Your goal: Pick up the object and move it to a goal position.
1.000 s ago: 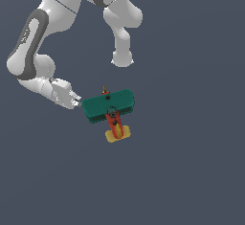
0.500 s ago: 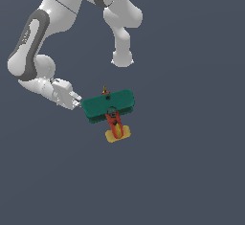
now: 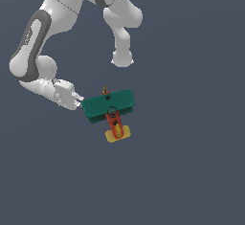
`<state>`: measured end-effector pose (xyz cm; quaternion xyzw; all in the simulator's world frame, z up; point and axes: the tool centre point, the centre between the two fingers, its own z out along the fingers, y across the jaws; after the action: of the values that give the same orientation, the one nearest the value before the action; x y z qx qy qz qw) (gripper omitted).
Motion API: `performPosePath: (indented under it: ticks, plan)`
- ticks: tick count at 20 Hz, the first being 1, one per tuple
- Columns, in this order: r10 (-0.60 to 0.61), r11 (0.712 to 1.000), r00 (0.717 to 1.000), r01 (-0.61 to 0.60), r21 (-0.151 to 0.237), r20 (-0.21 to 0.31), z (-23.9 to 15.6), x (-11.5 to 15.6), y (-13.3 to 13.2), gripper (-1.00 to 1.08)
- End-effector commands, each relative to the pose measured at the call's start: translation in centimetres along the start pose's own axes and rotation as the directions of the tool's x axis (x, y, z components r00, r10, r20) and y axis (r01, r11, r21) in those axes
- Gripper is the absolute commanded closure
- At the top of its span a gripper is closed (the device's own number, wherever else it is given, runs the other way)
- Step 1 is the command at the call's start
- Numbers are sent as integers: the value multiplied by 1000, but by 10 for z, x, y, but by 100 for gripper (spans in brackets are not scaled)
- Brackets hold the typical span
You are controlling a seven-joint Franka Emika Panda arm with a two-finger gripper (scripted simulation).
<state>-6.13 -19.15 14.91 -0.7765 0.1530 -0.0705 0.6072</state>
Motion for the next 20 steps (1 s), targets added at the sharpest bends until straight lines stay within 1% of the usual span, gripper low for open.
performPosePath:
  ticks: [1,4,8,9,20]
  plan:
    - [0,1000,1000,0,0,2,10,0,0,-20]
    - [0,1000,1000,0,-1,3,23,-1,0,-20]
    - [0,1000,1000,0,-1,4,30,-2,0,-20]
    - [0,1000,1000,0,-1,4,30,-2,0,108]
    - [0,1000,1000,0,-1,3,30,-1,-1,108]
